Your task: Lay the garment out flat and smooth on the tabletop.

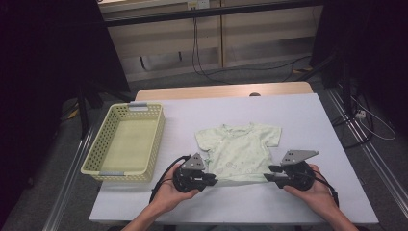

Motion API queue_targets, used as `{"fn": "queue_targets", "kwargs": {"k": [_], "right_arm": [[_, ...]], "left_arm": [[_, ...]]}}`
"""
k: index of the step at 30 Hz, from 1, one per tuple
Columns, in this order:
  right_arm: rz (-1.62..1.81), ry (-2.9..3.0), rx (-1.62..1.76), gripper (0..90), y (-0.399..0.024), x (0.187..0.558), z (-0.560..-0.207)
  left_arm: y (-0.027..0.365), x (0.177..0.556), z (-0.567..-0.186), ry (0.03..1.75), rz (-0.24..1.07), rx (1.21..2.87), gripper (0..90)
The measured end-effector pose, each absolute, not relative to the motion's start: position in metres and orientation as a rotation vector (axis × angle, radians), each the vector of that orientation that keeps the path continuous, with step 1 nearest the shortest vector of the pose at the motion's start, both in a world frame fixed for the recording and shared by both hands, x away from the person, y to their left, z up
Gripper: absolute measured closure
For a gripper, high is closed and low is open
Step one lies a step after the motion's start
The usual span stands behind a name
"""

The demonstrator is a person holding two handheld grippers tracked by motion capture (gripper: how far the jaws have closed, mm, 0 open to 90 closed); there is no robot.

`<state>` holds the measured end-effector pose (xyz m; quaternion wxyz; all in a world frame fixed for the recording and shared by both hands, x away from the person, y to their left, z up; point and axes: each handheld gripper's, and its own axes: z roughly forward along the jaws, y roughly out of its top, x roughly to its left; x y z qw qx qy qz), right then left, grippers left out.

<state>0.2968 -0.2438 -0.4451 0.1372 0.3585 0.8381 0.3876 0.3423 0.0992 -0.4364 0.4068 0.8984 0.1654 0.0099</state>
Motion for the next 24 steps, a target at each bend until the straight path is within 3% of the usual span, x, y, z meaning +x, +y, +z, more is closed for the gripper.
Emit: {"fn": "queue_targets", "kwargs": {"k": [6,13,22,24], "right_arm": [[1.128,2.376,1.080,64.1,-0.249,0.300,-0.443],[1.063,2.343,1.147,73.0,-0.257,0.307,-0.446],[1.013,2.403,1.187,71.8,-0.258,0.311,-0.456],[1.002,2.406,1.188,76.8,-0.257,0.310,-0.456]], "left_arm": [[0.104,0.350,-0.432,0.489,0.050,2.201,67.6],[0.091,0.347,-0.439,0.486,0.043,2.248,73.0],[0.081,0.339,-0.448,0.414,0.061,2.347,75.6],[0.080,0.338,-0.450,0.416,0.080,2.359,75.6]]}}
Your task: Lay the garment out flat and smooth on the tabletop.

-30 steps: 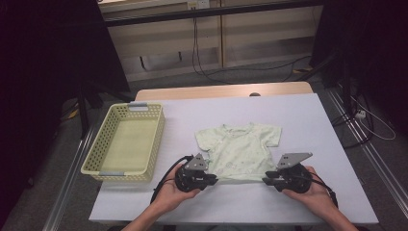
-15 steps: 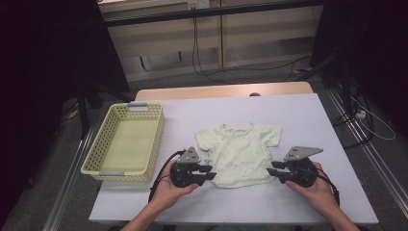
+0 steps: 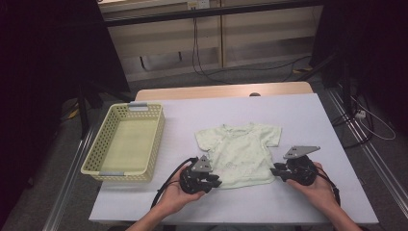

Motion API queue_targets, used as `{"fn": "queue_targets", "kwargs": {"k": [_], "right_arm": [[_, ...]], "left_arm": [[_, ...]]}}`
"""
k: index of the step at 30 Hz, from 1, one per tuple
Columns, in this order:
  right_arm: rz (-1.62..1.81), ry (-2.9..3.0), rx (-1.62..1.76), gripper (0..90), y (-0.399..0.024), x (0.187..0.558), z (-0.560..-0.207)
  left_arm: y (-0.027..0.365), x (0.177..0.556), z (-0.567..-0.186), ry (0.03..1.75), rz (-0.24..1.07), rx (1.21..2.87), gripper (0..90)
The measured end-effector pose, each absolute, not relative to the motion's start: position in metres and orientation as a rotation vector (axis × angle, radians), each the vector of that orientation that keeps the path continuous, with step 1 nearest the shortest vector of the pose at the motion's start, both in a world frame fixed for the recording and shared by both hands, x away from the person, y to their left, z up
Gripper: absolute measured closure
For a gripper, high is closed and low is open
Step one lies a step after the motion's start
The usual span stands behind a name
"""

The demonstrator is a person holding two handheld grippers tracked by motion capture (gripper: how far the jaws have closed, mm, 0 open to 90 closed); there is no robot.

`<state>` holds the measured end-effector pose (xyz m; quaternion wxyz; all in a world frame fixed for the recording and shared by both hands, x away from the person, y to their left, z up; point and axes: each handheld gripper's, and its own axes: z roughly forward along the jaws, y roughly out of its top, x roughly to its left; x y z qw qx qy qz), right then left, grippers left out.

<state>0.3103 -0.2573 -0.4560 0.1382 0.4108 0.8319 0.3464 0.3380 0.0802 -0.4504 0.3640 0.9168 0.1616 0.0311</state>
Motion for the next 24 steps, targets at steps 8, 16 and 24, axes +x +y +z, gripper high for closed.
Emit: {"fn": "queue_targets", "kwargs": {"k": [8,16,24], "right_arm": [[0.986,2.431,1.180,87.5,-0.255,0.303,-0.454],[0.978,2.467,1.172,87.4,-0.254,0.294,-0.452],[1.026,2.416,1.182,68.2,-0.256,0.296,-0.452]], "left_arm": [[0.081,0.338,-0.448,0.414,0.037,2.381,90.0],[0.088,0.340,-0.447,0.456,0.028,2.375,90.0],[0.096,0.344,-0.442,0.495,0.026,2.286,77.5]]}}
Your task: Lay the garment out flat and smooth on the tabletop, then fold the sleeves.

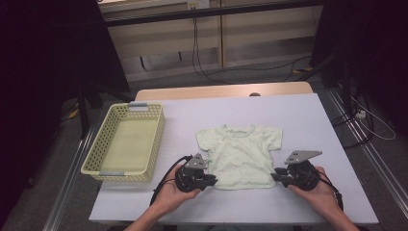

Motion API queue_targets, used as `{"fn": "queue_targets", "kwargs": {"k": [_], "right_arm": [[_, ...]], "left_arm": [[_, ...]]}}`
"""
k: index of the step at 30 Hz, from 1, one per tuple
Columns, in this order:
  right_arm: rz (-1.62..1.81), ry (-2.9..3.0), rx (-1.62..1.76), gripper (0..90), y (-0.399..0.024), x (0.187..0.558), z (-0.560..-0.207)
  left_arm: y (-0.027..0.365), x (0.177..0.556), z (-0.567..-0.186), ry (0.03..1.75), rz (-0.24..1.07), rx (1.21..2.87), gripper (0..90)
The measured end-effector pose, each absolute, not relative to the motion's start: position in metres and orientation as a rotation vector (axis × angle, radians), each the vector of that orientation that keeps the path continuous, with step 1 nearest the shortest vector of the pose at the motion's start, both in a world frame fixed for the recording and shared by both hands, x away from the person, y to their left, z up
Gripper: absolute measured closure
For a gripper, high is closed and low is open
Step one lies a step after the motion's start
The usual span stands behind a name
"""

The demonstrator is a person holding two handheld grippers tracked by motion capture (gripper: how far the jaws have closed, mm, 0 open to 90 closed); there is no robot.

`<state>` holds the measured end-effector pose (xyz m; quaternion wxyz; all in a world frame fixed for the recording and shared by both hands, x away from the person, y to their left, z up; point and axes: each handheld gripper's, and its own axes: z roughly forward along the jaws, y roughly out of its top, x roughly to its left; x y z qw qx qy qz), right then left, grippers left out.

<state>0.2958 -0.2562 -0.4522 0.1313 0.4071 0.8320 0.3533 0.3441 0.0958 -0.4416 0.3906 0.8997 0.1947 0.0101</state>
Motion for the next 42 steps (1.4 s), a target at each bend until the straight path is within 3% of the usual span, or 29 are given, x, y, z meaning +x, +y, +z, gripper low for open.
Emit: {"fn": "queue_targets", "kwargs": {"k": [5,10,17,20,23,27,35,42], "right_arm": [[1.107,2.326,1.208,56.5,-0.260,0.300,-0.448],[1.154,2.277,1.219,44.5,-0.260,0.305,-0.448],[1.189,2.232,1.194,30.8,-0.257,0.307,-0.447],[1.204,2.209,1.195,26.5,-0.256,0.306,-0.446],[1.213,2.193,1.207,15.4,-0.255,0.306,-0.445],[1.206,2.181,1.219,7.7,-0.254,0.306,-0.446],[1.231,2.137,1.208,6.8,-0.247,0.304,-0.444],[1.233,2.136,1.186,8.5,-0.245,0.302,-0.445]], "left_arm": [[0.107,0.350,-0.437,0.553,0.071,2.233,59.3],[0.113,0.357,-0.439,0.663,0.165,2.199,32.7],[0.115,0.363,-0.439,0.755,0.248,2.145,11.7],[0.116,0.364,-0.436,0.745,0.305,2.104,9.9],[0.119,0.368,-0.436,0.768,0.300,2.079,6.3],[0.124,0.373,-0.437,0.773,0.304,2.065,5.2],[0.128,0.382,-0.439,0.815,0.297,2.027,5.2],[0.125,0.394,-0.436,0.839,0.372,2.018,7.3]]}}
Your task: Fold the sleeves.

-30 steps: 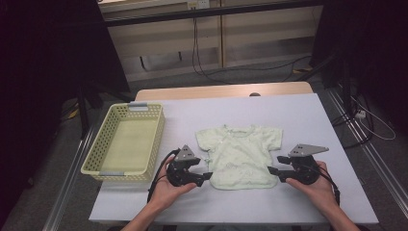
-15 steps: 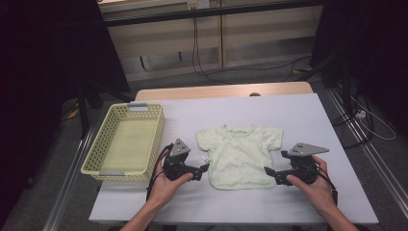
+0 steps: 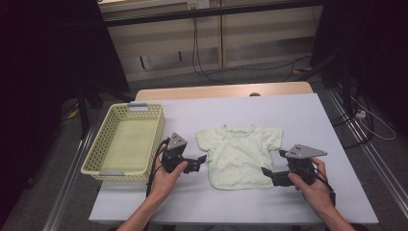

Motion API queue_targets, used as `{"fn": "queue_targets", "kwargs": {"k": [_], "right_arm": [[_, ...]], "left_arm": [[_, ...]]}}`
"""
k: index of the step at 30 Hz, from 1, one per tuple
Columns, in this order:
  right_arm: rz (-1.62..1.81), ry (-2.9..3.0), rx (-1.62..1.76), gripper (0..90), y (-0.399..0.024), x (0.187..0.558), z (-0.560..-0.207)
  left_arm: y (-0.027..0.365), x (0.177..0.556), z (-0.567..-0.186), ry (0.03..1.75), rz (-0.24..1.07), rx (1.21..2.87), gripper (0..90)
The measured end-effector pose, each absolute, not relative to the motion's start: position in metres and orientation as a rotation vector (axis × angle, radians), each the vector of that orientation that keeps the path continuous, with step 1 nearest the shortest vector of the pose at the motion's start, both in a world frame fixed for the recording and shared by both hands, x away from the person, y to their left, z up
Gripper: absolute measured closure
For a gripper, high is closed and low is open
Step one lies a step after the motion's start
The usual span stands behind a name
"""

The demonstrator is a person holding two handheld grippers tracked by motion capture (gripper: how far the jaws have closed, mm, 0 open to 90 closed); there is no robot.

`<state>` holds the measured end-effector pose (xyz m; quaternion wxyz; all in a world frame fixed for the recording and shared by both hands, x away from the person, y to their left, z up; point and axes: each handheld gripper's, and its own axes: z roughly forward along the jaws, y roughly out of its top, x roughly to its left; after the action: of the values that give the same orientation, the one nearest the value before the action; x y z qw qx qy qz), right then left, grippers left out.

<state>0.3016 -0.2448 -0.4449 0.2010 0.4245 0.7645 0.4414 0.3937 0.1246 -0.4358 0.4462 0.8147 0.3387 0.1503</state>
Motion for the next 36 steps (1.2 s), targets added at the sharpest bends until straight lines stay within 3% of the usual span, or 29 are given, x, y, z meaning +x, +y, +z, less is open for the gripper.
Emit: {"fn": "queue_targets", "kwargs": {"k": [22,36], "right_arm": [[1.241,2.156,1.156,8.1,-0.246,0.300,-0.447],[1.240,2.168,1.148,8.2,-0.245,0.300,-0.447]], "left_arm": [[0.107,0.457,-0.420,0.903,0.364,2.027,9.3],[0.100,0.480,-0.438,0.976,0.359,2.034,9.4]]}}
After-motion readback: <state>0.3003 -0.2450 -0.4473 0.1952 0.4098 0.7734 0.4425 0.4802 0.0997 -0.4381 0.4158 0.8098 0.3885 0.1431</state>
